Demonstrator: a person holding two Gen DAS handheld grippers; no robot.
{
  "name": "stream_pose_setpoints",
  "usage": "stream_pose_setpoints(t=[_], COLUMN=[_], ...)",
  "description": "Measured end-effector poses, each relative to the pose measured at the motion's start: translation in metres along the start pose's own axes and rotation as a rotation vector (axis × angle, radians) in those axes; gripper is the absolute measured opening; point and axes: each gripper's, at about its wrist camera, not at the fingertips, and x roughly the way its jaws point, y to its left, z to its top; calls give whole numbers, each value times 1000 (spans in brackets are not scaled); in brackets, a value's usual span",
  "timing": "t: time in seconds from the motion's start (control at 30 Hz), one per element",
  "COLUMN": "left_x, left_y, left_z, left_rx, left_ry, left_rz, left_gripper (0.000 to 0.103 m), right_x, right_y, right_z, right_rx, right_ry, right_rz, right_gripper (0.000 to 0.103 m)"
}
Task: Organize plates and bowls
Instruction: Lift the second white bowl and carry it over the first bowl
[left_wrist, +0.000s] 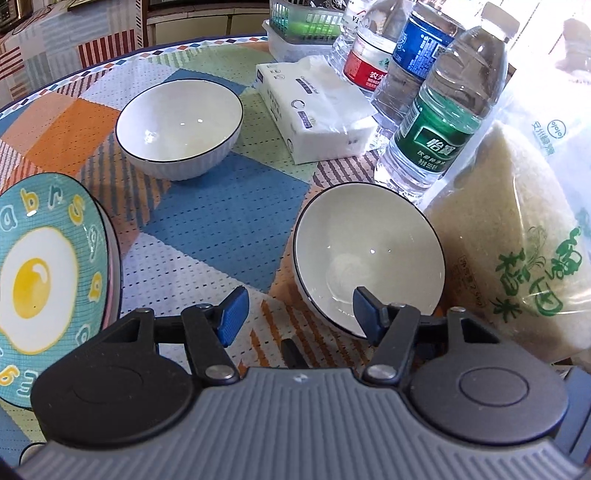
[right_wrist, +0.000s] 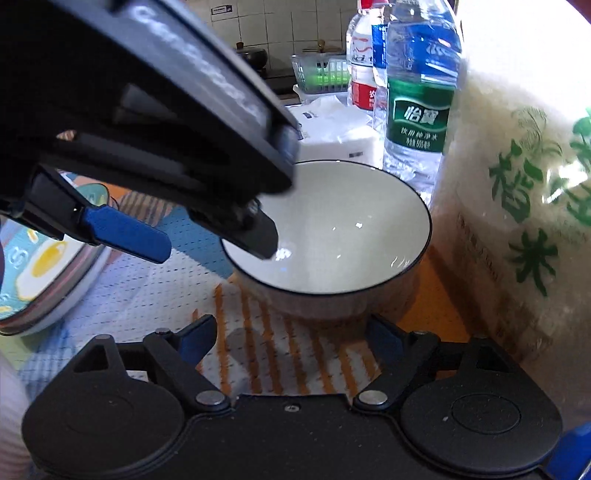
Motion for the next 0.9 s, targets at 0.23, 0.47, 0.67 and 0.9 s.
stream_pose_setpoints(t=[0.23, 0.47, 0.67, 0.9], left_x=[15, 24, 28, 22], left_y=[-5, 0, -1, -1], left_z=[7, 7, 9, 2], left_rx=[18, -21, -19, -6], left_ry=[18, 45, 50, 71], left_rz=[0, -29, -13, 14], left_gripper=[42, 17, 14, 14], right_x=[10, 18, 22, 7], right_y=[-7, -4, 3, 3], right_z=[7, 10, 8, 2], right_rx=[12, -30, -52, -61], right_ry=[-17, -40, -53, -52], right_rz=[-36, -41, -34, -13], right_gripper=[90, 90, 95, 86])
